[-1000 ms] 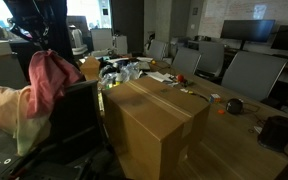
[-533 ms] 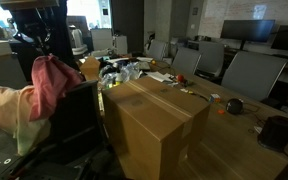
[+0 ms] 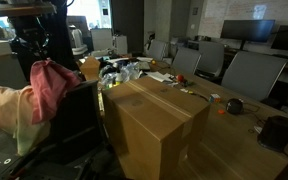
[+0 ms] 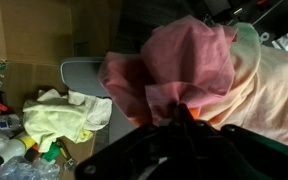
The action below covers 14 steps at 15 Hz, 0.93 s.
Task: Pick the clothes on the box and put them on the back rest of the chair
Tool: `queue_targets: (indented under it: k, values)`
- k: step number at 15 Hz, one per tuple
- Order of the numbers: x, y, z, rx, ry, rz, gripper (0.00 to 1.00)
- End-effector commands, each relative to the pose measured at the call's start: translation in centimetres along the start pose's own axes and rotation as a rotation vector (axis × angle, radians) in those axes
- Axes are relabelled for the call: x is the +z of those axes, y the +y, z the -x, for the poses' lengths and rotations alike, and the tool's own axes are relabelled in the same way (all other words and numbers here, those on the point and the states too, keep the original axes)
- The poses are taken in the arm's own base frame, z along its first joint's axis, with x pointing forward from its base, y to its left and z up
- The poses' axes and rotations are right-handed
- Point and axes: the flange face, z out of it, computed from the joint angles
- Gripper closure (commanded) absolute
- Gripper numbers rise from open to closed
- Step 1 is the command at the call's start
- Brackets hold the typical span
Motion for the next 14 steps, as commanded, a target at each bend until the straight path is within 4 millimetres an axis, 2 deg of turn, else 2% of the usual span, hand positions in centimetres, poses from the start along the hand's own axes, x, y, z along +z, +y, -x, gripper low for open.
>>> queue_targets:
  k: [1,6,7,8,9,10,12,14]
  values:
    - [-0.4,-1.0,-1.0,0.032,0.046,0.015,0.98]
    - [-0.9,-2.0,-2.0,0.057,0.082,0.022,0.98]
    - [-0.8,-2.1,-2.1,0.061,0.081,0.019,0.85]
    - [-0.8,-2.2,-2.2,0.062,0.082,0.016,0.94]
    - [-0.8,-2.2,-2.2,0.064,0.082,0.012,0.90]
    - [-0.8,-2.1,-2.1,0.064,0.081,0.015,0.66]
    - [-1.1,-1.9,-1.8,0.063,0.081,0.015,0.62]
    - [-1.4,-1.2,-1.2,0.088,0.105,0.068,0.46]
